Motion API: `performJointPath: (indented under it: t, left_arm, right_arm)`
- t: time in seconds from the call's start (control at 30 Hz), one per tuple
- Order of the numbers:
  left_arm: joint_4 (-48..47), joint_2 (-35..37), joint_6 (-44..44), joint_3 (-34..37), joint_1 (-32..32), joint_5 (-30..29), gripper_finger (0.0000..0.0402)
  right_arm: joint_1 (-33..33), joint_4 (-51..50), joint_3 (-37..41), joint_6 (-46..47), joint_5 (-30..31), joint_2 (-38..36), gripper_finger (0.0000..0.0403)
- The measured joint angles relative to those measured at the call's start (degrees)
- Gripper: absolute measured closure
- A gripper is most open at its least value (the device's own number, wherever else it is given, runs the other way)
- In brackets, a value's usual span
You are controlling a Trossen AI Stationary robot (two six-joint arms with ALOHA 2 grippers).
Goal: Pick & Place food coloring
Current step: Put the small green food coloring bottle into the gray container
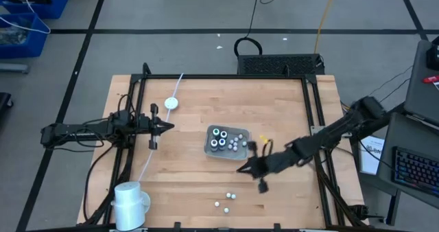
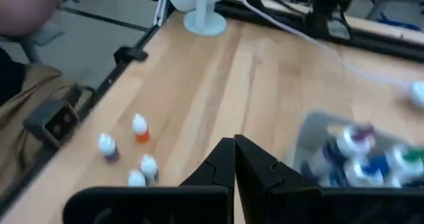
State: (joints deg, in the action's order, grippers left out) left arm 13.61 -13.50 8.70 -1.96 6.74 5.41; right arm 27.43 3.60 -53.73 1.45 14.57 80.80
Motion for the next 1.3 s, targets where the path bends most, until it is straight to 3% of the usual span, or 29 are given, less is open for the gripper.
performJointPath:
  t: [0.17, 0.47, 0.63, 0.8, 1.17, 1.3]
  left_arm:
    - [0.0, 0.0, -0.2, 0.0, 0.0, 0.0, 0.0368]
    - [0.0, 0.0, 0.7, 0.0, 0.0, 0.0, 0.0360]
    - [0.0, 0.0, 1.6, 0.0, 0.0, 0.0, 0.0360]
    - [0.0, 0.0, 1.6, 0.0, 0.0, 0.0, 0.0360]
    - [0.1, 0.0, 1.0, 0.0, 0.0, 0.0, 0.0360]
    - [0.0, 0.0, 0.9, 0.0, 0.0, 0.0, 0.0360]
  right_arm:
    - [1.9, -11.8, -15.1, -0.3, 6.1, 11.0, 0.0403]
    - [4.3, -29.1, -31.5, 3.9, 6.4, 22.9, 0.0403]
    - [5.8, -33.9, -33.4, 8.0, 6.0, 24.3, 0.0403]
    - [7.3, -37.1, -33.4, 11.2, 1.7, 24.3, 0.0403]
    - [8.4, -34.3, -32.6, 15.5, 1.6, 26.0, 0.0401]
    - [8.4, -31.6, -32.6, 16.2, -0.1, 28.6, 0.0377]
